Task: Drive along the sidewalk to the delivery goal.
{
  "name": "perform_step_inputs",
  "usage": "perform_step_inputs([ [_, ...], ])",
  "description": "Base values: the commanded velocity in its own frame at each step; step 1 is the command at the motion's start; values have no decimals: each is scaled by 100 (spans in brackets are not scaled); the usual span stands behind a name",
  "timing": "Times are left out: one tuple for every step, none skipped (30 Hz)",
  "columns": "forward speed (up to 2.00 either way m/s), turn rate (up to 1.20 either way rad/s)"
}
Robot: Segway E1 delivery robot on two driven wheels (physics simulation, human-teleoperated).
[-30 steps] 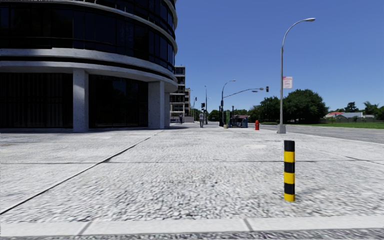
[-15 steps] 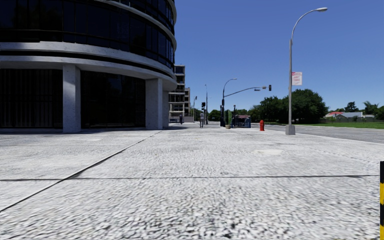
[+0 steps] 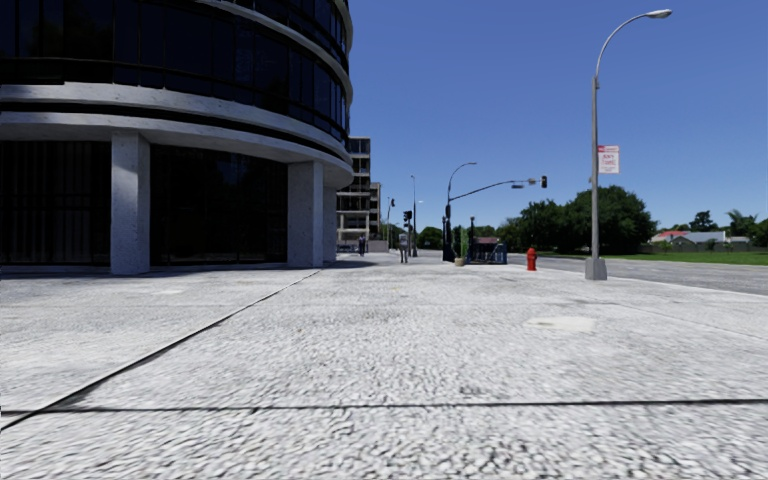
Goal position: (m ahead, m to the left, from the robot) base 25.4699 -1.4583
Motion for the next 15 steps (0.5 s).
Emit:
perform_step_inputs([
  [127, 0],
  [127, 0],
  [127, 0],
  [127, 0],
  [127, 0],
  [127, 0],
  [127, 0],
  [127, 0],
  [127, 0],
  [127, 0],
  [127, 0],
  [127, 0],
  [127, 0],
  [127, 0],
  [127, 0],
])
